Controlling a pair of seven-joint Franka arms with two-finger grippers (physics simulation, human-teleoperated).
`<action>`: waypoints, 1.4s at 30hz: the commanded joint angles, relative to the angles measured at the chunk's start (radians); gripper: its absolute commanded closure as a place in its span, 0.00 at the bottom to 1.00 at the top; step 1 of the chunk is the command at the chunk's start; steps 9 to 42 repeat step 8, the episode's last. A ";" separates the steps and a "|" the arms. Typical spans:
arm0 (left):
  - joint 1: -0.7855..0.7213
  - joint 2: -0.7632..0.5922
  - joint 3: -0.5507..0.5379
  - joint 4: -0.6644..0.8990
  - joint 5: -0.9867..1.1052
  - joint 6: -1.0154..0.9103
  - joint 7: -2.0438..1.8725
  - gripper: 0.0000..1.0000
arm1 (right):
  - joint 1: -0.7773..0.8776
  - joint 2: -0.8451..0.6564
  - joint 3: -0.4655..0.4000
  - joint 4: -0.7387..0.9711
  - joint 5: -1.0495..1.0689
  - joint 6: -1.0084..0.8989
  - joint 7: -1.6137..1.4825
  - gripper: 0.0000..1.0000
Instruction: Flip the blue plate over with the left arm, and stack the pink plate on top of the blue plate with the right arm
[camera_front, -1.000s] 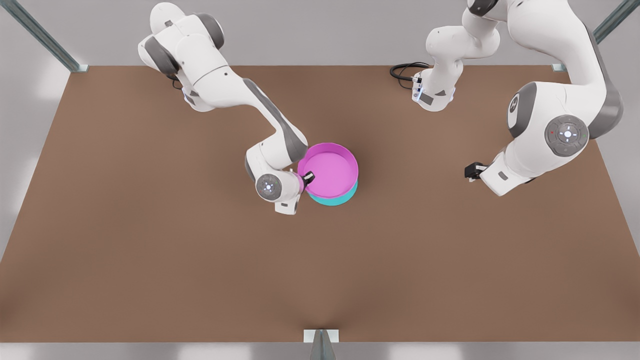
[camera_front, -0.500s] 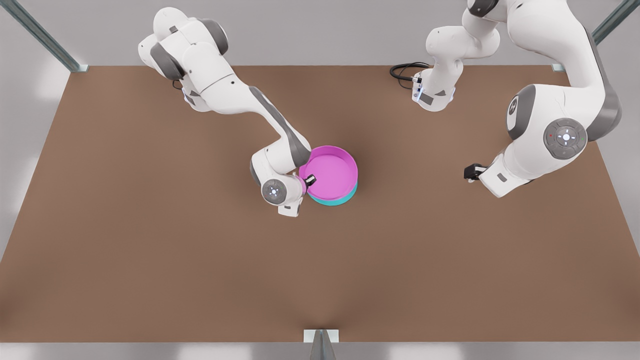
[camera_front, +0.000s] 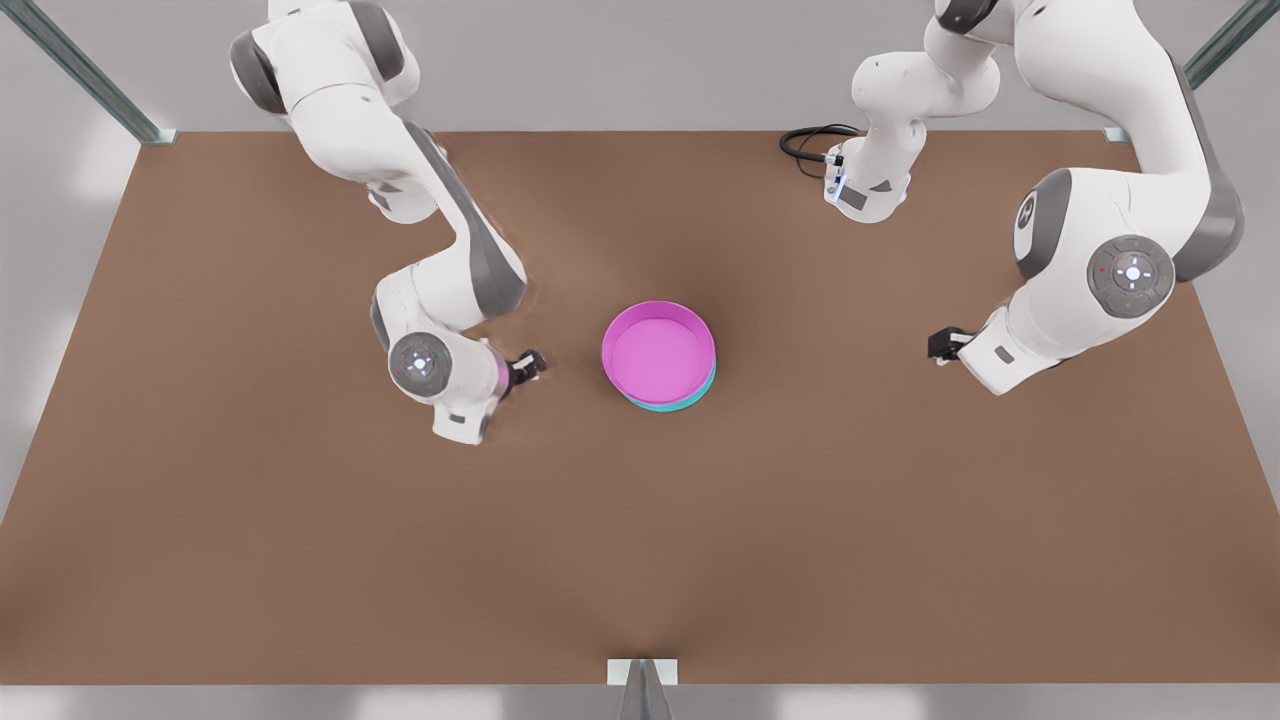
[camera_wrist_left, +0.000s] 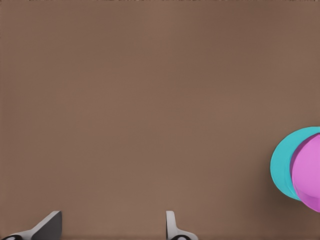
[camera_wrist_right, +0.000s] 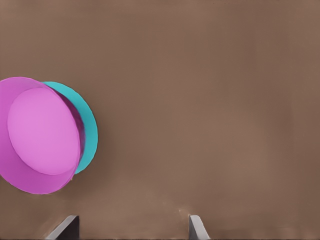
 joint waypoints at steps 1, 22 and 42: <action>0.000 0.000 0.000 0.000 0.000 0.000 0.000 0.00 | 0.003 -0.005 -0.003 0.003 -0.007 -0.006 0.008 0.00; 0.000 -0.006 0.000 0.003 0.002 -0.015 0.000 0.00 | -0.172 -0.128 -0.003 0.025 -0.129 -0.011 0.111 0.00; 0.000 -0.006 0.000 0.003 0.002 -0.015 0.000 0.00 | -0.172 -0.128 -0.003 0.025 -0.129 -0.011 0.111 0.00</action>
